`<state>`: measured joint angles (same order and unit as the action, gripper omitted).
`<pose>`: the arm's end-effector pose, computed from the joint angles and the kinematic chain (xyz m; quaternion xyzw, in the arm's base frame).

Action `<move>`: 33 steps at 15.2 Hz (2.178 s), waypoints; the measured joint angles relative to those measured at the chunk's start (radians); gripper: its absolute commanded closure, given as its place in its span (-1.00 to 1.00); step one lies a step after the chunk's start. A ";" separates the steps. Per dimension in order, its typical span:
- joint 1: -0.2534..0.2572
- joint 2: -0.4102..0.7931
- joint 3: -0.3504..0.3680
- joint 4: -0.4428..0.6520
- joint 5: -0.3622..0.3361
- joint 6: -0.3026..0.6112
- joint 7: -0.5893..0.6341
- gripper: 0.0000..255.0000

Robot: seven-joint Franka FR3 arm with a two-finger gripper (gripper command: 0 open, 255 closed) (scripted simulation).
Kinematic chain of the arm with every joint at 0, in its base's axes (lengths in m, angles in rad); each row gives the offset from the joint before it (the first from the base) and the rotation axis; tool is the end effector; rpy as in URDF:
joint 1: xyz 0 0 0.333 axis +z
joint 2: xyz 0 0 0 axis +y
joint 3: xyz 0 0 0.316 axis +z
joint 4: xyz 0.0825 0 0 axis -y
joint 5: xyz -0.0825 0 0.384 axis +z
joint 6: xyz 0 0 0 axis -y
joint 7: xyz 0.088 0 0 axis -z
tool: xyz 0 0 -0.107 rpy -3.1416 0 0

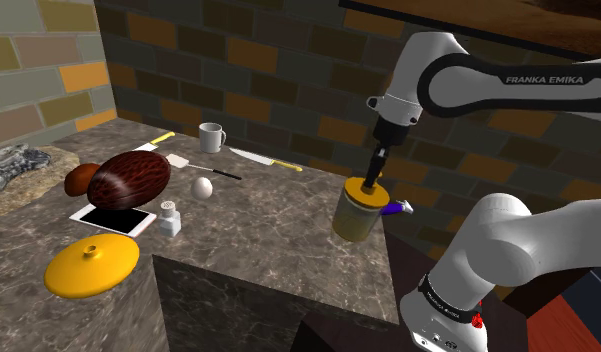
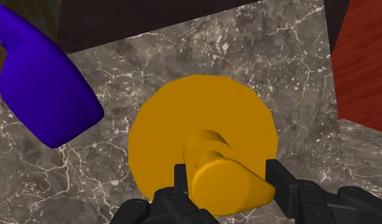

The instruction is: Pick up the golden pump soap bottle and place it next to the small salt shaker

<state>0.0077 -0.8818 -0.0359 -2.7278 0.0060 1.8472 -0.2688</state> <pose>0.2886 -0.0076 0.4656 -0.9919 -0.1257 -0.0028 0.0165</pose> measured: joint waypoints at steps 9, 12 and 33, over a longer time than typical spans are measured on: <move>0.002 -0.001 0.004 0.121 0.003 -0.122 0.005 1.00; 0.003 0.002 0.004 0.164 0.003 -0.161 0.006 1.00; 0.007 0.082 0.008 0.495 0.008 -0.413 0.014 1.00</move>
<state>0.0146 -0.7995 -0.0278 -2.2325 0.0137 1.4343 -0.2551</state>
